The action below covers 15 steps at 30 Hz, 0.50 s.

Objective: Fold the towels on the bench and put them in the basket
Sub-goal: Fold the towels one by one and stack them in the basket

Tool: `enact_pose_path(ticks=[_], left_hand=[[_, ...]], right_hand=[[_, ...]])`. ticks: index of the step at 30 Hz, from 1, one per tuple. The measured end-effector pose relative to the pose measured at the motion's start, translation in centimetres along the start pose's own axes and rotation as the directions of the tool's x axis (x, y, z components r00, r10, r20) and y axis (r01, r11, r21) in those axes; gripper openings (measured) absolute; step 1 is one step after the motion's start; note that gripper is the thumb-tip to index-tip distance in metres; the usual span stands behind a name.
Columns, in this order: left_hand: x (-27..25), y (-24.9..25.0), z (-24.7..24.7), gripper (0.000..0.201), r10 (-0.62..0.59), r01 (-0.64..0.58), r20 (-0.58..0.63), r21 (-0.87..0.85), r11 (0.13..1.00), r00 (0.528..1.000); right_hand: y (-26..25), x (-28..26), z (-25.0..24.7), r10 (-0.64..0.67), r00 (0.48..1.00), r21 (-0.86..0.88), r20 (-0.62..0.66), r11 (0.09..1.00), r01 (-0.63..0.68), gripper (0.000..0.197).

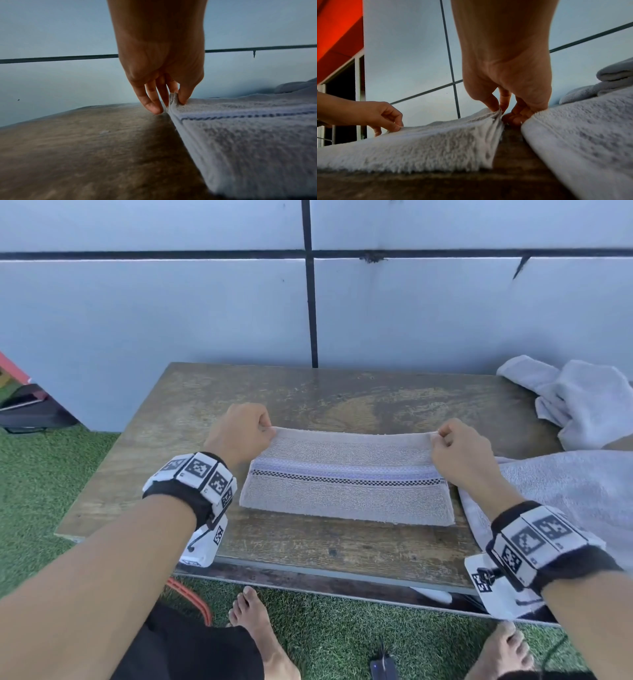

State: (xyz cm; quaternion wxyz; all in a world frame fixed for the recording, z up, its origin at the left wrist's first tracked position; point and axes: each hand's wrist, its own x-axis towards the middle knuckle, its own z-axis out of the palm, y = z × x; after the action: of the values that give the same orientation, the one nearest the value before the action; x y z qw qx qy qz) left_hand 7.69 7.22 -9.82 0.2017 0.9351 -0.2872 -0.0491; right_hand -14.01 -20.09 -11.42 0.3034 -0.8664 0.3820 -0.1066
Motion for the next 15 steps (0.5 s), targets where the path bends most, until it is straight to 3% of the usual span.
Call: enact_pose_path(ticks=[7,10,15], left_hand=[[-0.09,-0.27,0.92,0.014,-0.013,0.012,-0.026,-0.046,0.999,1.0],[-0.33,-0.19,0.77,0.006,-0.013,0.012,-0.018,-0.046,0.999,1.0],[-0.87,0.49,0.73,0.013,-0.052,0.052,-0.005,0.004,0.999,0.999]], right_hand=[[0.2,0.1,0.8,-0.069,0.997,-0.168,-0.018,0.984,0.065,0.018],[0.33,0.2,0.81,-0.096,0.995,-0.196,0.012,0.976,0.097,0.013],[0.09,0.07,0.22,-0.154,0.985,-0.238,0.071,0.957,0.167,0.011]])
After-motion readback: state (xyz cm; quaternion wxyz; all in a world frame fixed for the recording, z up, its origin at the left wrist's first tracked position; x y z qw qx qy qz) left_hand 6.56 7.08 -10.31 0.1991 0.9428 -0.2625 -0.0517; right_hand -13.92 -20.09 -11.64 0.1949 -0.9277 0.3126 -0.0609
